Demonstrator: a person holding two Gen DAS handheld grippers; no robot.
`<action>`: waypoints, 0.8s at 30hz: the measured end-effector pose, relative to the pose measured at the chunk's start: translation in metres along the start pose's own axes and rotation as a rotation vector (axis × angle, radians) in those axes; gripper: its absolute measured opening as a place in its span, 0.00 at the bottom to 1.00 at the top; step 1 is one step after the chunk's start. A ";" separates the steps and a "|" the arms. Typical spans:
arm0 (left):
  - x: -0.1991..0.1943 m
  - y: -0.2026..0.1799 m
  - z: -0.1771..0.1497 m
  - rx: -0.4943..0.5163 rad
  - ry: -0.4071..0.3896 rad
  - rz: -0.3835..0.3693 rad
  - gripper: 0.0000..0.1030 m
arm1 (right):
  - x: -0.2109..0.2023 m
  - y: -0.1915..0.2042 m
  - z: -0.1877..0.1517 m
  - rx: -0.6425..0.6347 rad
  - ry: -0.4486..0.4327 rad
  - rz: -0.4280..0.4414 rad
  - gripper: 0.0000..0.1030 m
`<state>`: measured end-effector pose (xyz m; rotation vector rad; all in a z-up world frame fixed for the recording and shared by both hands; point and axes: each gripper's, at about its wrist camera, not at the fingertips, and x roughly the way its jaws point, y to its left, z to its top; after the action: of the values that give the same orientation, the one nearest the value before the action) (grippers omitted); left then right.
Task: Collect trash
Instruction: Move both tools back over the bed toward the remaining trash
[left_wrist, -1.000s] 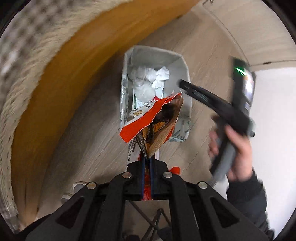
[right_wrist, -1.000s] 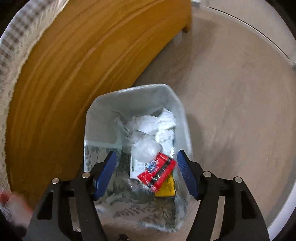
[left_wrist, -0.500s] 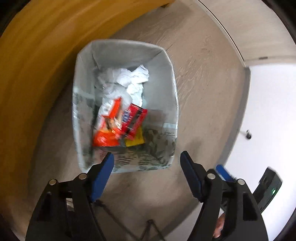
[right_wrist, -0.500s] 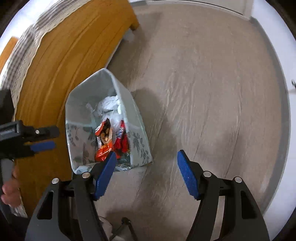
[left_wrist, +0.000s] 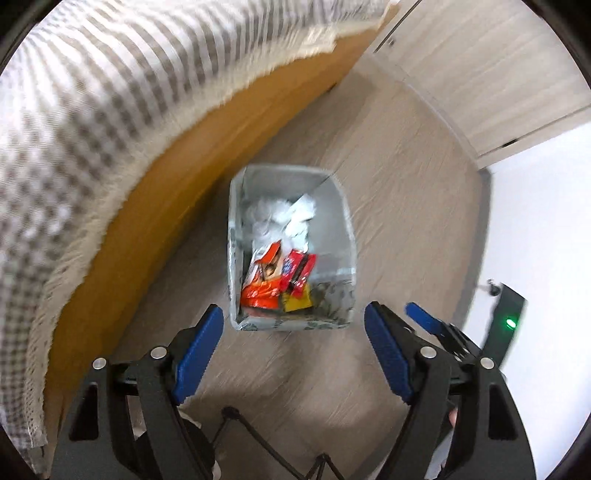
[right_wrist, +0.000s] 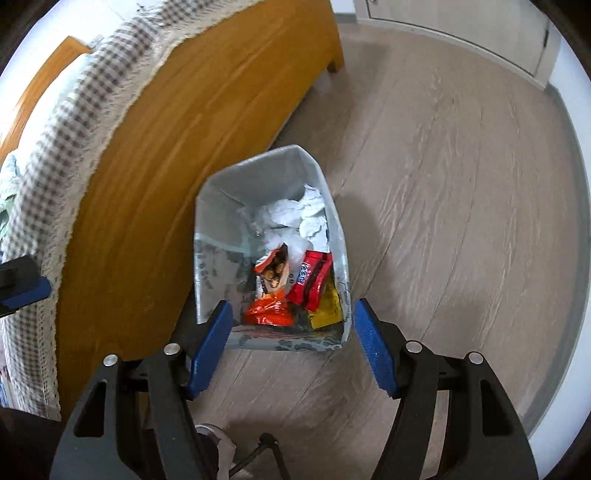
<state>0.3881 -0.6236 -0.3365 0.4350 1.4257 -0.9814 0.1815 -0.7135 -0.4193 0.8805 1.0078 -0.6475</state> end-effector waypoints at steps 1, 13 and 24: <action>-0.009 0.001 -0.004 -0.001 -0.010 -0.001 0.74 | -0.003 0.004 0.001 -0.014 -0.003 -0.006 0.64; -0.181 0.065 -0.074 -0.044 -0.345 -0.034 0.74 | -0.081 0.113 0.005 -0.243 -0.161 -0.005 0.64; -0.296 0.223 -0.152 -0.288 -0.538 0.125 0.78 | -0.126 0.287 -0.020 -0.541 -0.279 0.095 0.64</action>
<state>0.5084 -0.2924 -0.1463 0.0361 1.0132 -0.7064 0.3512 -0.5429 -0.2178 0.3475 0.8229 -0.3731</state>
